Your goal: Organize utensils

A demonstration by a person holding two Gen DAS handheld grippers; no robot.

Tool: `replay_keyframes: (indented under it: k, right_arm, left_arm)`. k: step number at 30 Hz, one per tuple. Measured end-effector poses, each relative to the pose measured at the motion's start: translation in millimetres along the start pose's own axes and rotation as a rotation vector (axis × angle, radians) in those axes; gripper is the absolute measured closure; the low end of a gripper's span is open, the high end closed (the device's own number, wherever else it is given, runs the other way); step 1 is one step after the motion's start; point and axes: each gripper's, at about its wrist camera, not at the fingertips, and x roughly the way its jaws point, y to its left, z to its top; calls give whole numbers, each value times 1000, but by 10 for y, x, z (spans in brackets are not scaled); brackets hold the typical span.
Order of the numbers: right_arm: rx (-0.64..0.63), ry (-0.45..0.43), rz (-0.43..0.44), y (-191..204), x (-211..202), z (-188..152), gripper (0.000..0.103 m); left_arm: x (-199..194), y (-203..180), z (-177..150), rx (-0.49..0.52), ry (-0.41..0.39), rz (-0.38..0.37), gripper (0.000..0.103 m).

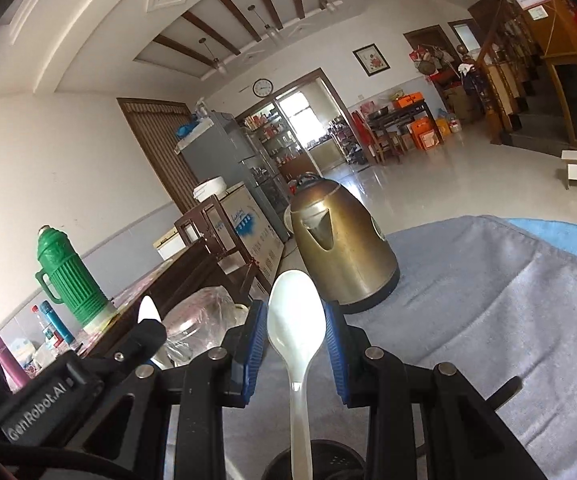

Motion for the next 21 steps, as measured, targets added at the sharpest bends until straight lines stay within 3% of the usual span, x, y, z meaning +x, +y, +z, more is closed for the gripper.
replay_keyframes:
  k: [9,15,21]
  right_arm:
    - [10,5,-2,-91,-3,19,71]
    - [10,11,0,-38,-46,27,71]
    - [-8,13,10,53,-58,48,70]
  left_arm:
    - [-21,-46,-23,56,3,-30,74]
    - [-161,34,28,35,23,-68,74]
    - [-570,127,263,10,-50,-76,74]
